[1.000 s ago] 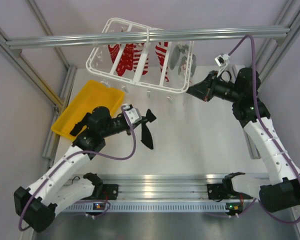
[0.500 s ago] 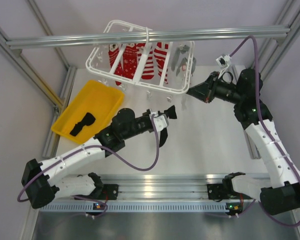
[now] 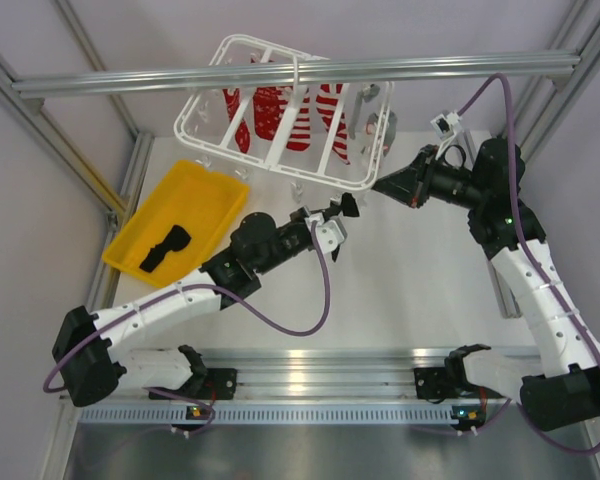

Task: Clip the socks to the hanger
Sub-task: Clamp the sock onto the hanger.

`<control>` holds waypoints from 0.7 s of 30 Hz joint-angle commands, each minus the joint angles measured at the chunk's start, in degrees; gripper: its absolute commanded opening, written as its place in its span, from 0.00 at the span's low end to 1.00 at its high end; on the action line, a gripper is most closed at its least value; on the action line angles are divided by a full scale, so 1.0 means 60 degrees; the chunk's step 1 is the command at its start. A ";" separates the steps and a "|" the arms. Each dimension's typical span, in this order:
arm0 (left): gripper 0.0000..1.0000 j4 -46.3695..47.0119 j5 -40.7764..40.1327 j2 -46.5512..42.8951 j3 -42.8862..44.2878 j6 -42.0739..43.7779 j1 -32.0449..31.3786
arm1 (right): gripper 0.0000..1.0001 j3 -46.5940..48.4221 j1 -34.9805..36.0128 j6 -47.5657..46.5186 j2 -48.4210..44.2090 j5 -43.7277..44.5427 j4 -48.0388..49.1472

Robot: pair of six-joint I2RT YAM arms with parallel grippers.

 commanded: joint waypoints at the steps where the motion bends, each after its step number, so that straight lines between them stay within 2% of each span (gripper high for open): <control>1: 0.00 0.0967 -0.0320 0.0066 0.0426 0.0095 -0.0059 | 0.00 0.0327 0.0036 -0.0204 -0.0224 0.0097 -0.0277; 21: 0.00 0.1333 -0.0144 0.0286 0.0733 0.0037 -0.0147 | 0.00 0.0313 0.0036 -0.0087 -0.0180 0.0053 -0.0175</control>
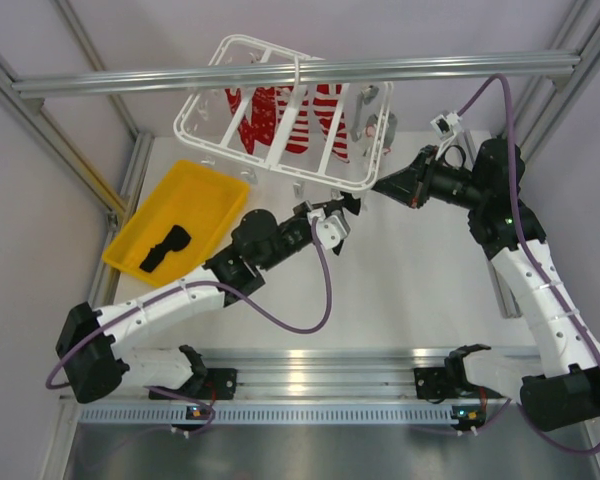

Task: Clip the socks to the hanger
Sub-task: Clamp the sock onto the hanger.

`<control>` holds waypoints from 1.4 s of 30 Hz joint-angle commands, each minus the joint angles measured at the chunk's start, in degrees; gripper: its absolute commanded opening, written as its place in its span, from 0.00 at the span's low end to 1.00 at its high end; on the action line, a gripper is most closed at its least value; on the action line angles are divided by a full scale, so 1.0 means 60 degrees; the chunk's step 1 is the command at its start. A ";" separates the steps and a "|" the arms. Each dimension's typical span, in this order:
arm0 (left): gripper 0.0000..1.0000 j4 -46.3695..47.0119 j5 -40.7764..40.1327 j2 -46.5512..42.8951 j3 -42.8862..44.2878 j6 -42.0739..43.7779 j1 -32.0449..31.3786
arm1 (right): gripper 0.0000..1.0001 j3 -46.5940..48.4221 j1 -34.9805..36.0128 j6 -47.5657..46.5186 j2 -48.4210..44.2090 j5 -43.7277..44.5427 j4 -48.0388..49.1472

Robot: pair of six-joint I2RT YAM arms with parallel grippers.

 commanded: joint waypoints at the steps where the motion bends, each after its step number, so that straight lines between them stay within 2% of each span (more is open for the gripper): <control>1: 0.00 0.0725 0.0067 0.0079 0.0456 -0.0011 -0.0078 | 0.00 0.0313 0.0050 -0.0087 -0.0140 0.0035 -0.0084; 19: 0.00 0.1091 0.0140 0.0489 0.0822 0.0019 -0.0195 | 0.01 0.0371 0.0036 0.0044 0.0022 -0.0097 -0.0084; 22: 0.00 0.1062 0.0126 0.0533 0.0910 0.0019 -0.0195 | 0.13 0.0401 0.0036 0.0118 0.0036 -0.0155 -0.0040; 23: 0.00 0.1047 0.0140 0.0562 0.0925 0.0033 -0.0195 | 0.21 0.0401 0.0036 0.0132 0.0022 -0.0170 -0.0025; 26: 0.00 0.1062 0.0169 0.0621 0.0984 0.0019 -0.0210 | 0.32 0.0444 0.0036 0.0161 0.0036 -0.0185 0.0033; 33: 0.00 0.1150 0.0170 0.0679 0.1086 -0.0040 -0.0210 | 0.40 0.0532 0.0036 0.0206 0.0095 -0.0155 0.0165; 40: 0.00 0.0799 0.0111 0.0577 0.1116 -0.0302 -0.0210 | 0.53 0.0518 -0.0023 0.0176 -0.0037 -0.0155 0.0107; 42: 0.15 0.0535 0.0067 0.0475 0.1043 -0.0551 -0.0210 | 0.54 0.0503 -0.0096 0.0176 -0.0153 -0.0170 0.0107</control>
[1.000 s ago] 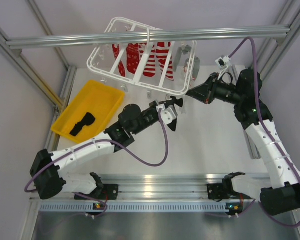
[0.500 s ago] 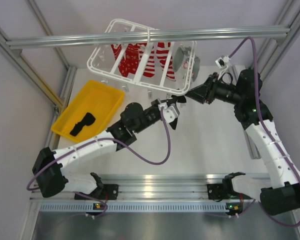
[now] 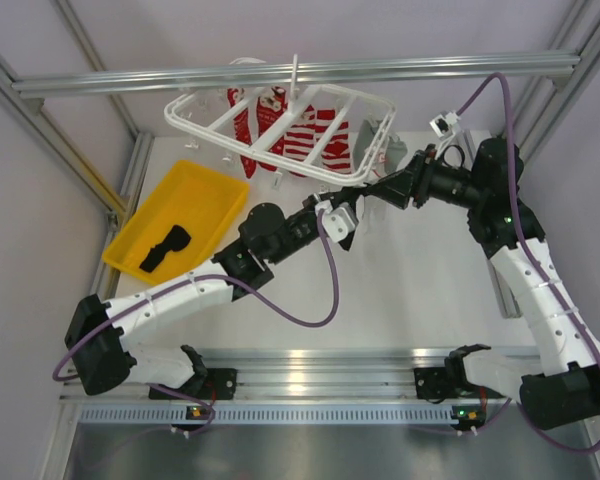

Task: Clip the socks to the hanger
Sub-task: Clamp the sock onto the hanger, then open the clamp at the hanger.

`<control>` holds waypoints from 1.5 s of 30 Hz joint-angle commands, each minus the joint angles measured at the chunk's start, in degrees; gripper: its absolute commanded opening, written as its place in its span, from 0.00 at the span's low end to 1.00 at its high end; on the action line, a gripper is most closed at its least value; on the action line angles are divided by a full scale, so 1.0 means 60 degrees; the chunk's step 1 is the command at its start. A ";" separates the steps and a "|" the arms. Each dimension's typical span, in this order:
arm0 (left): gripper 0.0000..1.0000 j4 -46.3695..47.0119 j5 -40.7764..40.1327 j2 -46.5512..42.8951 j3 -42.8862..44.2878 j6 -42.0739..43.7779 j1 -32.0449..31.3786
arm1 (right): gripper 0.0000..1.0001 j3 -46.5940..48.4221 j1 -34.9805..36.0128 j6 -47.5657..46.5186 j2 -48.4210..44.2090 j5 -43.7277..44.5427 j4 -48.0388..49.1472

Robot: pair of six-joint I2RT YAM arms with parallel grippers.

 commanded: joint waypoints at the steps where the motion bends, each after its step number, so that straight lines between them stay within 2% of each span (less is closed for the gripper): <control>1: 0.27 0.0021 0.0005 -0.0355 0.0219 -0.0690 -0.0046 | 0.54 0.0453 -0.0114 -0.0009 -0.0260 -0.0057 0.0128; 4: 0.42 -0.0519 -0.0141 -0.0692 0.0058 -0.1246 -0.0046 | 0.55 0.0408 -0.0217 -0.0024 -0.0392 -0.0086 0.0070; 5: 0.44 -0.0710 -0.0214 -0.0781 0.0058 -0.1438 -0.0046 | 0.55 0.0394 -0.0246 -0.0039 -0.0406 -0.0115 0.0041; 9: 0.46 -0.1938 -0.0827 -0.1337 -0.0074 -0.2550 -0.0046 | 0.55 0.0320 -0.0276 -0.0112 -0.0640 -0.0130 0.0040; 16: 0.45 -0.3315 -0.1123 -0.3167 -0.0865 -0.4367 -0.0017 | 0.54 0.0072 -0.0290 -0.0053 -0.0963 -0.0232 0.0026; 20: 0.46 -0.4180 -0.1094 -0.3579 -0.0880 -0.5100 0.0479 | 0.54 -0.0104 -0.0290 0.0005 -0.1211 -0.0452 0.0099; 25: 0.49 -0.3746 -0.0655 -0.3682 -0.0821 -0.5453 0.0847 | 0.54 -0.0324 -0.0290 0.0093 -0.1607 -0.0555 0.0289; 33: 0.57 -0.2486 -0.0054 -0.3083 -0.0206 -0.5366 0.0848 | 0.54 -0.0397 -0.0276 0.0415 -0.1769 -0.1052 0.0713; 35: 0.61 -0.2250 0.0530 -0.2965 -0.0002 -0.5278 0.0848 | 0.55 -0.0500 -0.0217 0.0751 -0.1769 -0.1491 0.1064; 39: 0.64 -0.1753 0.0928 -0.2614 0.0292 -0.5073 0.0833 | 0.59 -0.0573 -0.0144 0.1001 -0.1827 -0.1625 0.1505; 45: 0.65 -0.1356 0.0723 -0.2116 0.0731 -0.4867 0.0833 | 0.73 -0.0486 0.0002 0.1001 -0.1813 -0.1303 0.1827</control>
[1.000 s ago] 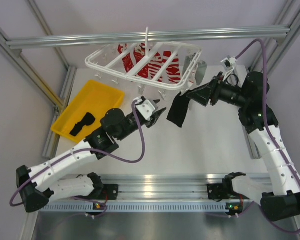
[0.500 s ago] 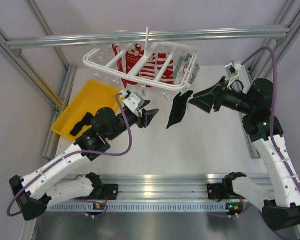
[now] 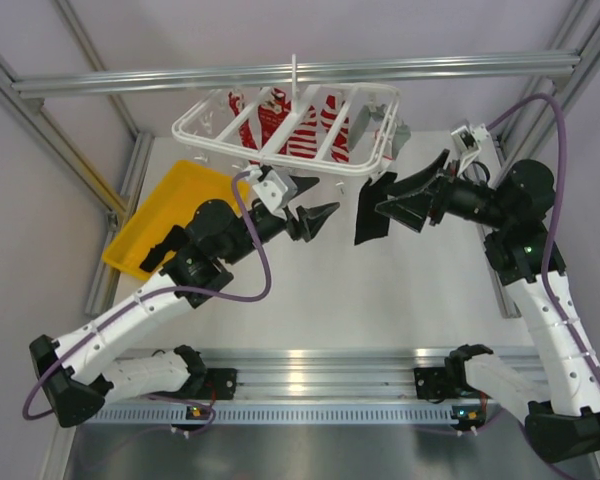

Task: Clip the socks to the hanger
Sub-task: Open the clamp at the hanger.

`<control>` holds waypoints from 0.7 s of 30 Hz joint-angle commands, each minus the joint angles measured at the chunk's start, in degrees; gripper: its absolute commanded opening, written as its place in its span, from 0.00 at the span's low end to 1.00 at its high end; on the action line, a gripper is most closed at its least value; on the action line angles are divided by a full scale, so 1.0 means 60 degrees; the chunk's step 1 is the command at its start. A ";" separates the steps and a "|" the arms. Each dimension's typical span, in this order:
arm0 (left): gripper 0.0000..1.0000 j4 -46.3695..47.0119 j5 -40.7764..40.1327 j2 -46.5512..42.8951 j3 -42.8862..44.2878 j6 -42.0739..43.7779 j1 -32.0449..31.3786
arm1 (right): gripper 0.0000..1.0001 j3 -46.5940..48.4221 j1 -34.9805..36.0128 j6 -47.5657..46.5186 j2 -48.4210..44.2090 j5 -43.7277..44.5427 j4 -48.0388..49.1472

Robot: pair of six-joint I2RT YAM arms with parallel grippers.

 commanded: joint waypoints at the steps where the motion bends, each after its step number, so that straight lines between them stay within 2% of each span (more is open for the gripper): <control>1: 0.65 0.0971 0.0067 0.0296 0.0636 0.0156 0.0002 | 0.74 0.0126 0.0152 0.0116 -0.0155 0.0223 0.0756; 12: 0.66 0.1323 0.0258 0.0883 0.0916 0.0156 -0.0056 | 0.74 0.0331 0.0811 -0.0221 0.0064 0.0869 0.0874; 18: 0.59 0.1499 0.0052 0.1015 0.1033 0.0069 -0.0056 | 0.73 0.0288 0.1075 -0.0484 0.0006 0.1557 0.0874; 21: 0.58 0.1542 0.0111 0.1015 0.1077 -0.0092 -0.0071 | 0.73 0.0142 0.1221 -0.0528 -0.0038 0.1850 0.1020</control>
